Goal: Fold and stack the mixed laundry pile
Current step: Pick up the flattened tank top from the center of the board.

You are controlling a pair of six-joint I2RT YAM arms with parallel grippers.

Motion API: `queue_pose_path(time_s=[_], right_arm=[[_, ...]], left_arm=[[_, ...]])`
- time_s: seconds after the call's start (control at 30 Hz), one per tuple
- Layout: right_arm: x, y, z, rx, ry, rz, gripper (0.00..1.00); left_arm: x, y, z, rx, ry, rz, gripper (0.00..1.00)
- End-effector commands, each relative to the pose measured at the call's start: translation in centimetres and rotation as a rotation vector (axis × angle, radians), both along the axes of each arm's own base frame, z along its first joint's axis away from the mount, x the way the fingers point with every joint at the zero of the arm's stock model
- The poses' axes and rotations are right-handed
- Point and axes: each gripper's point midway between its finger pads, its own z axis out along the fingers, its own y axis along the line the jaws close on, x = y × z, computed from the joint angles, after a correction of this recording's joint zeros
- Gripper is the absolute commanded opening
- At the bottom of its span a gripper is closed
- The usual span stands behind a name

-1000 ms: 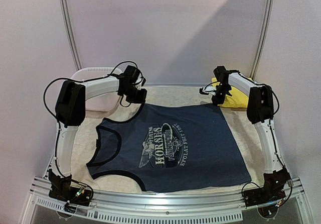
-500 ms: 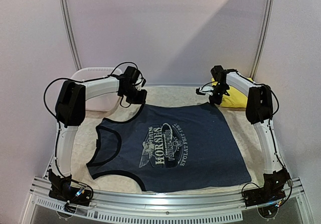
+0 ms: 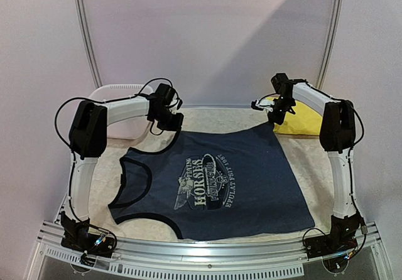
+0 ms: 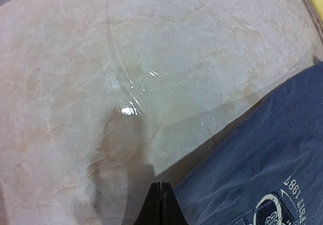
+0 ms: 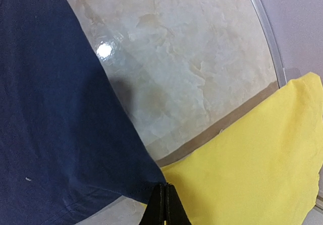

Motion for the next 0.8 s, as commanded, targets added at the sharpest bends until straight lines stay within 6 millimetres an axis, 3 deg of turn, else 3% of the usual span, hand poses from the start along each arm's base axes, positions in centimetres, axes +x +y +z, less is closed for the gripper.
queue_pose_path(time_s=[0.0,0.43,0.6,0.77], right_arm=[[-0.6,-0.8,3.0,0.044,-0.045,-0.052,0.0],[-4.4,-0.5,6.1,0.141,-0.018,-0.103,0.0],[-5.3,-0.8,5.6,0.137,0.004,-0.142,0.0],[-6.5,-1.8,4.8,0.096,0.0,-0.152,0.0]], left_arm=[[-0.4,0.8,2.4,0.004,-0.024,-0.006,0.0],[-3.5,1.8,4.1,-0.018,-0.028,-0.028,0.0],[-4.6,1.6,5.2,-0.045,-0.036,-0.052,0.0],[-6.1,1.0,4.9,-0.083,0.004,-0.092,0.0]])
